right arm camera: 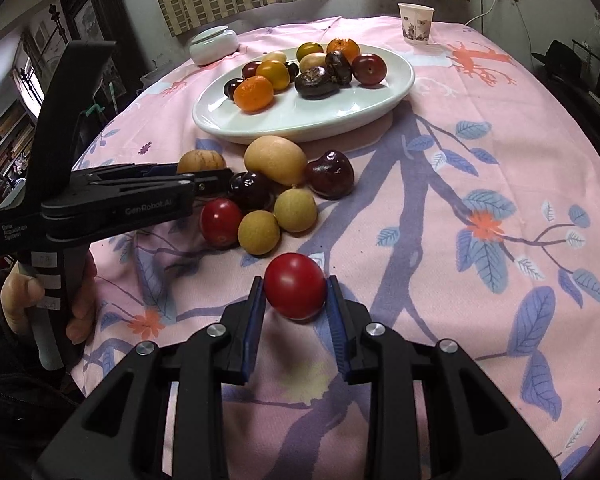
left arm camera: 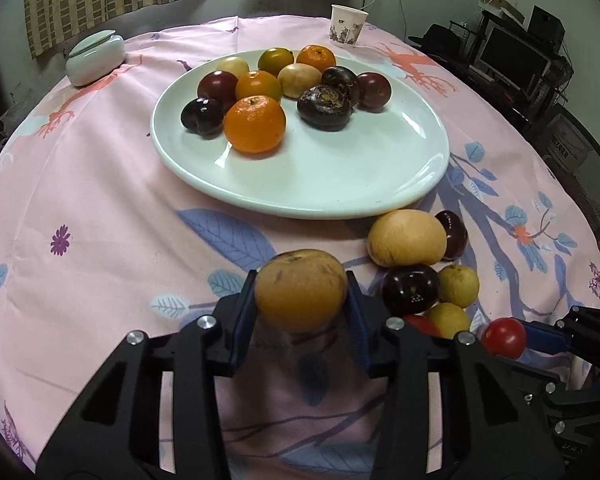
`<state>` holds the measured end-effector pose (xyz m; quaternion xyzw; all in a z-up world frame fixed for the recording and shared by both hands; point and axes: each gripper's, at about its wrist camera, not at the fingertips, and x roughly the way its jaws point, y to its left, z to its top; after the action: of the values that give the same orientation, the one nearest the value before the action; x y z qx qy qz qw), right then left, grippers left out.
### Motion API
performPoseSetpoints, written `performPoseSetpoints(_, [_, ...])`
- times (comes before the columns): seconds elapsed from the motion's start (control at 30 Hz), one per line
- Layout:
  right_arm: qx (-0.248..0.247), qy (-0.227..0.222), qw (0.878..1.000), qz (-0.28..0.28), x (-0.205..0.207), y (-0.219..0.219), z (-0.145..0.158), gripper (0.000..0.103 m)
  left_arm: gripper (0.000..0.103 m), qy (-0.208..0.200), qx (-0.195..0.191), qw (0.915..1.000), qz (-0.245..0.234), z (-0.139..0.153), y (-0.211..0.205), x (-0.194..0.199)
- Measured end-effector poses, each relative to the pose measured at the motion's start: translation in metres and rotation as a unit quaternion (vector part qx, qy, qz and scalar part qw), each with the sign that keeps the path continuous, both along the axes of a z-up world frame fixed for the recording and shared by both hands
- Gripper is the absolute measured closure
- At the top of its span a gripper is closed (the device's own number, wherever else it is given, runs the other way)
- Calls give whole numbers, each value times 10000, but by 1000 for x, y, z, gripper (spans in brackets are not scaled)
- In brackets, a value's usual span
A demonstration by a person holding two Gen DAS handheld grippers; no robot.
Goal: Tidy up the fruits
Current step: 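Grasp a red tomato with the right tool while the left tool grasps a brown round fruit, then place the red tomato and brown fruit onto the white plate, open both tools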
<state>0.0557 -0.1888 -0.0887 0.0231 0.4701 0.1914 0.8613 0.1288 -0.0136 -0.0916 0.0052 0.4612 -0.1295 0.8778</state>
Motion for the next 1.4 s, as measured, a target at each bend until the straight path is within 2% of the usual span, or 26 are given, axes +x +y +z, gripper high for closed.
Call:
performPoseSetpoints(0.23, [-20,-39,10000,-38,1,2,4,72,61,-10,-508,9987,-32,18,10,-30])
performPoseSetpoints(0.47, [66,-169,9997,-166,3,2,15,72,61,-210,-621,9975,-253,37,11,-57])
performPoseSetpoints(0.73, [36,-186,9998,-55,5,8,20,72,61,-260,-660,9974,-130,45,24,-54])
performPoseSetpoints(0.83, [102,-136,9999,3,11,9,22,72,61,-208,-657,9976,-54,47,31,-46])
performPoseSetpoints(0.9, [72,-235,9997,79,17,11,30,72,61,-214,-521,9984,-8,51,35,-34])
performPoseSetpoints(1.13, [157,-456,9980,415,61,30,58,72,61,-267,-308,9986,325,62,51,35])
performPoseSetpoints(1.27, [-110,-466,9966,663,101,58,62,72,61,-285,-269,9985,379,61,47,66])
performPoseSetpoints(1.4, [-497,-411,9967,503,138,73,46,72,61,-243,-348,9983,393,56,44,84])
